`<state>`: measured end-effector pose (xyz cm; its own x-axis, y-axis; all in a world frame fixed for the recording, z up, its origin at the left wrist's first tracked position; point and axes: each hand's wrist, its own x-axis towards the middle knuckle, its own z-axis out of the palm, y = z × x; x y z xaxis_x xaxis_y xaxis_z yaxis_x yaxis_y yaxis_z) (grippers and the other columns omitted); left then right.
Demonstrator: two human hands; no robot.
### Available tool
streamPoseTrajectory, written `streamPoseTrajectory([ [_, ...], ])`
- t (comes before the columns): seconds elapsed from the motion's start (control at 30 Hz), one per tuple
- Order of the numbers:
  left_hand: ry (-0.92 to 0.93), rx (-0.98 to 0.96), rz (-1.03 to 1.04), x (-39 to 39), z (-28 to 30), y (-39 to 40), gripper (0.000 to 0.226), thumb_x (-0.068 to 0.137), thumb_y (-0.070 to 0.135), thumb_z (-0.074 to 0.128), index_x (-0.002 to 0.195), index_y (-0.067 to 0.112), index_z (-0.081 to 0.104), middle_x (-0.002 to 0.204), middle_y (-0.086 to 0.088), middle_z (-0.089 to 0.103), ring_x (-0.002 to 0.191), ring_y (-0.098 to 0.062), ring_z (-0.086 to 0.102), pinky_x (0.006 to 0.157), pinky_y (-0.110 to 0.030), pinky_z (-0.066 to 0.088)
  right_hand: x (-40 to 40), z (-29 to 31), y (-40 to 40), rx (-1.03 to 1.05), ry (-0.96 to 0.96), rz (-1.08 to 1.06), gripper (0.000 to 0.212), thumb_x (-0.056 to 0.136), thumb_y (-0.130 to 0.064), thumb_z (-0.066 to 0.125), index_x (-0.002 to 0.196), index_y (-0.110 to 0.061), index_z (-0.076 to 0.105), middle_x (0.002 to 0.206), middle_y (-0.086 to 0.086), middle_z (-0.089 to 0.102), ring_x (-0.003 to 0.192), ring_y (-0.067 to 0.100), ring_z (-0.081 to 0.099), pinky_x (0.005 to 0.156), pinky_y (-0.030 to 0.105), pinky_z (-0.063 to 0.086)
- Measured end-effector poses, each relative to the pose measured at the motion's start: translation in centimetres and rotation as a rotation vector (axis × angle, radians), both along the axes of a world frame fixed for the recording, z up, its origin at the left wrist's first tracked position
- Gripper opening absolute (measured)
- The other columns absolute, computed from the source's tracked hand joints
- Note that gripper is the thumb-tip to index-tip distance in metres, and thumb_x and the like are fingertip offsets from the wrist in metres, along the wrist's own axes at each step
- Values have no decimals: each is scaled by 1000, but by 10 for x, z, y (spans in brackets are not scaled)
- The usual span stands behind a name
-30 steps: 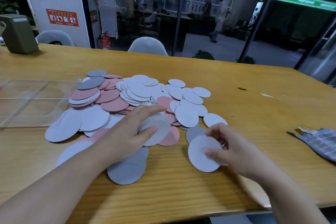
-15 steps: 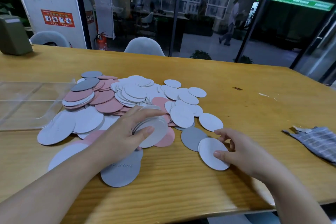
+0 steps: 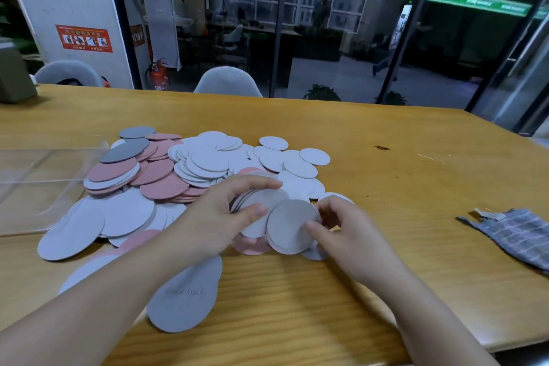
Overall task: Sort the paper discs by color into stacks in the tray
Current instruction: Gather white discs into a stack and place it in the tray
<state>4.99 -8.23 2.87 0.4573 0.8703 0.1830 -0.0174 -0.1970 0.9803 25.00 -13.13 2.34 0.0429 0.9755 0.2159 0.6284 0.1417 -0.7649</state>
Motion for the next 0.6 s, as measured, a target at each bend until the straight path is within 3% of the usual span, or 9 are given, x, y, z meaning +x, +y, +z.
streamPoseTrajectory([
  [0.13, -1, -24, 3, -2, -6, 2, 38, 83, 9, 70, 102, 42, 68, 120, 4, 53, 103, -14, 59, 63, -33, 59, -9, -1, 9, 33, 55, -49, 13, 81, -13, 64, 75, -20, 55, 69, -7, 60, 60, 5, 55, 56, 15, 42],
  [0.23, 53, 24, 25, -5, -11, 2, 46, 78, 9, 75, 102, 47, 65, 119, 10, 53, 101, -6, 60, 63, -29, 58, -17, -1, 12, 17, 83, -36, 15, 81, -15, 66, 73, -20, 54, 65, -5, 62, 58, 3, 55, 55, 15, 41],
  [0.4, 70, 73, 38, -8, -16, 2, 50, 87, 2, 61, 98, 50, 65, 109, 23, 54, 105, 0, 56, 62, -27, 58, -16, -1, 18, 8, 100, 14, 17, 81, -13, 68, 74, -26, 60, 73, -12, 66, 67, 0, 60, 62, 15, 47],
  [0.5, 32, 70, 42, -11, -17, 3, 48, 88, 3, 61, 97, 50, 66, 109, 24, 56, 103, -2, 57, 62, -26, 57, 2, 5, 24, 4, -77, -48, 13, 86, -17, 65, 85, -29, 60, 78, -19, 59, 70, -7, 53, 62, 8, 38],
  [0.53, 14, 68, 46, -12, -17, 3, 43, 87, 8, 63, 98, 49, 66, 109, 25, 56, 102, -3, 58, 62, -27, 57, 10, 7, 26, -12, -172, -77, 12, 88, -21, 61, 96, -29, 60, 88, -22, 55, 79, -7, 51, 64, 7, 36],
  [0.6, -10, 65, 61, -14, -17, 3, 37, 78, 18, 62, 97, 50, 67, 107, 26, 56, 101, -3, 58, 61, -28, 58, 29, 7, 34, -93, -373, -134, 34, 92, -28, 55, 125, -24, 51, 118, -17, 51, 113, 5, 41, 79, 11, 32],
])
